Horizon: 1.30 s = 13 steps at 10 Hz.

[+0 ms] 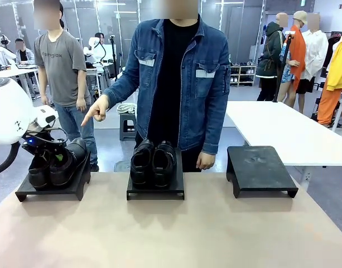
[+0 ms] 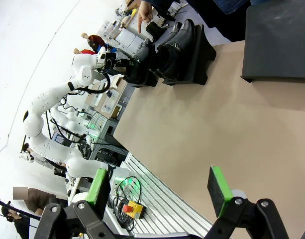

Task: Place the shoes on the stand as instructed by the person.
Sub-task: Pick up another pair of Shoes and place it on the Shoes Stand indicated by the person.

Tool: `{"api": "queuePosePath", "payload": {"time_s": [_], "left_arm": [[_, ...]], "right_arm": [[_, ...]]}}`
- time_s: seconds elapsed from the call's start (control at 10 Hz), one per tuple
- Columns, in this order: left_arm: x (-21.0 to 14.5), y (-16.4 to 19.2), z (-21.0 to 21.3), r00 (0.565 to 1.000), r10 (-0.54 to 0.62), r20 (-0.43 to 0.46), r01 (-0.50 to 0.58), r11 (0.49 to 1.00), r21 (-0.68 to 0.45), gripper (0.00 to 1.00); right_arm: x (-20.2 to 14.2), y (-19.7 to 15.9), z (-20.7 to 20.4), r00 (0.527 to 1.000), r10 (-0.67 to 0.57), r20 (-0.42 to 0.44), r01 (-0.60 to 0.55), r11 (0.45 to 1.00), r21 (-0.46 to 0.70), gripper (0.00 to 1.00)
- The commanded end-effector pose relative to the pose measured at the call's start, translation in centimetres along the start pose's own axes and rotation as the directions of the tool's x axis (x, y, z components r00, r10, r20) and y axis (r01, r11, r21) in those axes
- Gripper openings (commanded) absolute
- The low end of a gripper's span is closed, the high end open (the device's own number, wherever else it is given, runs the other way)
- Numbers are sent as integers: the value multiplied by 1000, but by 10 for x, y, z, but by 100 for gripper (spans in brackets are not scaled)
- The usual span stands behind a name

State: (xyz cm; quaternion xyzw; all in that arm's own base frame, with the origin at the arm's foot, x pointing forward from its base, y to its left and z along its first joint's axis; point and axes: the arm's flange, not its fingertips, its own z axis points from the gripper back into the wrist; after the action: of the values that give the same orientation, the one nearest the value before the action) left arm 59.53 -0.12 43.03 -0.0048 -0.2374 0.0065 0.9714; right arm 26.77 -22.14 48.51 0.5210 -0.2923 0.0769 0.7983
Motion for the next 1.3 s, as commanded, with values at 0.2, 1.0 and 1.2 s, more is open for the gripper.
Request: {"api": "queuePosePath", "payload": {"time_s": [0.2, 1.0, 1.2], "left_arm": [[3, 2, 14, 998, -23, -57, 23, 1000, 4, 85], [-1, 0, 17, 999, -18, -49, 18, 1000, -2, 100], [-1, 0, 17, 999, -18, -49, 18, 1000, -2, 100]], "right_arm": [[1, 1, 1, 1000, 21, 11, -21, 1000, 12, 100], [1, 1, 1, 1000, 21, 11, -21, 1000, 12, 100], [1, 1, 1, 1000, 21, 11, -21, 1000, 12, 100]]}}
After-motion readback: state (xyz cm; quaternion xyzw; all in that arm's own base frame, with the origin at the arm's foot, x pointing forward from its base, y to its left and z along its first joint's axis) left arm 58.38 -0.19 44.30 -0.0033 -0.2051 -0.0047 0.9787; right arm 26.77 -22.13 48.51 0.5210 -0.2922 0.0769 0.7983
